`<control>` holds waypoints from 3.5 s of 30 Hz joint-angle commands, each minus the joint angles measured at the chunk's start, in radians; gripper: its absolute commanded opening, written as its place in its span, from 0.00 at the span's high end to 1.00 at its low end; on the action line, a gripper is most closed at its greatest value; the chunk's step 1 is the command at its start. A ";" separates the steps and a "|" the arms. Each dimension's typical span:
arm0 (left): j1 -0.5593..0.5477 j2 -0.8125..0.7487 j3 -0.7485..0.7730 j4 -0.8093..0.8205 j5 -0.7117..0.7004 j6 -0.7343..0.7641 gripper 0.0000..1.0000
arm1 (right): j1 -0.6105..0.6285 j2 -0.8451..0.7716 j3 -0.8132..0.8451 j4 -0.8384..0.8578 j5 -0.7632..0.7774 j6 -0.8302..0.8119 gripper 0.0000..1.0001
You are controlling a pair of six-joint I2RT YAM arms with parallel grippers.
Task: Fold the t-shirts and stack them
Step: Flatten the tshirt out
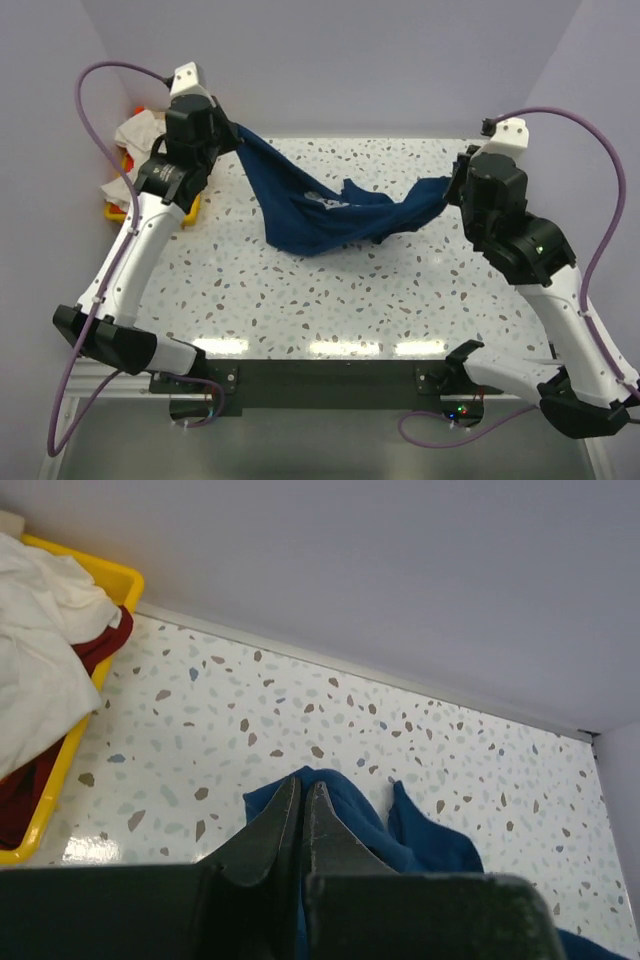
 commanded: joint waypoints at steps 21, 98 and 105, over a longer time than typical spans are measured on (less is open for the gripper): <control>0.139 0.315 0.692 -0.003 0.240 0.045 1.00 | -0.181 0.268 0.389 0.272 -0.118 -0.081 1.00; -0.433 -0.321 -1.040 -0.441 -0.154 -1.072 0.45 | -0.340 -0.074 -0.880 0.357 -0.689 0.304 0.98; -0.422 -0.257 -1.060 -0.372 -0.151 -1.048 0.48 | -0.340 -0.084 -0.889 0.351 -0.681 0.303 0.97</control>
